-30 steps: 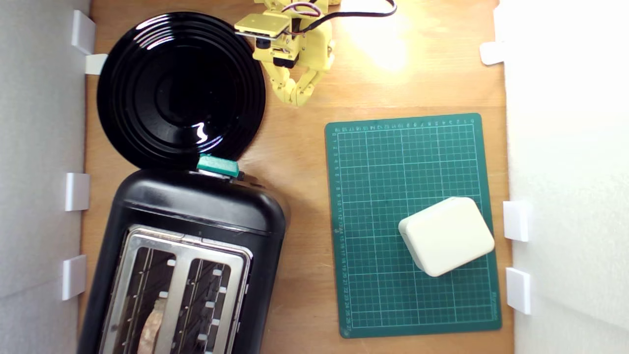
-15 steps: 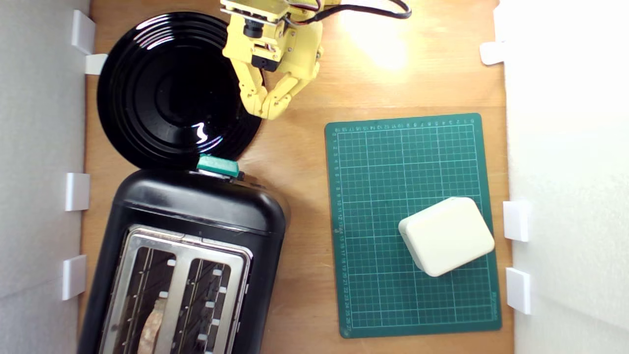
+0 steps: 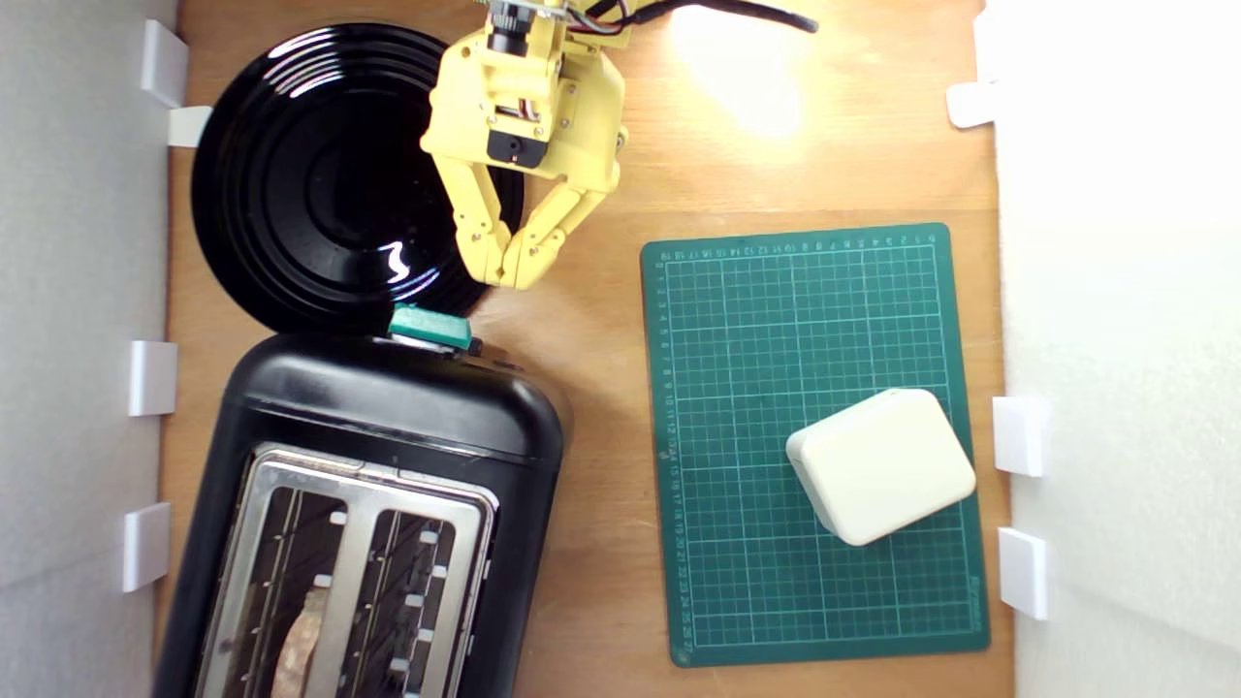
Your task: Start toaster
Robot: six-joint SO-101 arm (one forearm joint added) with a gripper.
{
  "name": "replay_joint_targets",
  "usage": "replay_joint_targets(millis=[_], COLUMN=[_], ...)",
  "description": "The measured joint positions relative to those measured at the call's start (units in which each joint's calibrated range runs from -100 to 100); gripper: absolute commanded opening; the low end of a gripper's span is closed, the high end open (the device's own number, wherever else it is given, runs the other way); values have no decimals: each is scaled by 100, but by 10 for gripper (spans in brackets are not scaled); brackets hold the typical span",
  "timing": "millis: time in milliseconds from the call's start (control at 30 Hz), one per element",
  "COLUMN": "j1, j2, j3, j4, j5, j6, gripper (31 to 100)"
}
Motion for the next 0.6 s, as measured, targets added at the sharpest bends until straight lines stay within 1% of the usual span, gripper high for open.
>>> replay_joint_targets(millis=[67, 167, 200, 300, 333, 500, 600], j1=[145, 461, 533, 533, 533, 606, 551], j2=[-8, 0, -8, -8, -8, -8, 17], j3=[120, 204, 204, 204, 204, 195, -250], j4=[-193, -231, -193, -260, -337, -270, -327], j5=[-332, -621, -647, -740, -740, -732, -281], j6=[189, 350, 372, 415, 420, 426, 420], gripper=[313, 313, 314, 314, 314, 313, 313])
